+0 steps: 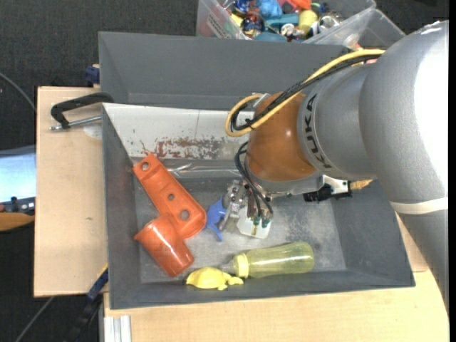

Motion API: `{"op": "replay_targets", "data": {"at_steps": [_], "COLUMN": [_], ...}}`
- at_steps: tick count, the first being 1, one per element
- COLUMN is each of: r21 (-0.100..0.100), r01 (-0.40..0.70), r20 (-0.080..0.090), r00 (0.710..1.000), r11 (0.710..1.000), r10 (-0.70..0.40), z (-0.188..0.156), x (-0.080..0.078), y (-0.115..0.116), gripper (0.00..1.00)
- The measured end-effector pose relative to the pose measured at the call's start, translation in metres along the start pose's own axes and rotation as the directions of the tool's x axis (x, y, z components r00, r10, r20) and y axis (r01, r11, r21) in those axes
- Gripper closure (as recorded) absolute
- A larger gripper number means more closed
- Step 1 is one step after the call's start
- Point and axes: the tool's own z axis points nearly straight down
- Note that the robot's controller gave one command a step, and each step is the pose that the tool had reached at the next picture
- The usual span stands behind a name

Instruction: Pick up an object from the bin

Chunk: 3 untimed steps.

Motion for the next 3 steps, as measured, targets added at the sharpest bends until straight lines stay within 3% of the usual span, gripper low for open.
{"op": "replay_targets", "data": {"at_steps": [3], "r21": [-0.006], "r01": [-0.064], "r20": [0.005], "r00": [0.998], "r11": [0.998], "r10": [0.064], "z": [0.006], "x": [-0.018], "y": [-0.004], "gripper": [1.0]}}
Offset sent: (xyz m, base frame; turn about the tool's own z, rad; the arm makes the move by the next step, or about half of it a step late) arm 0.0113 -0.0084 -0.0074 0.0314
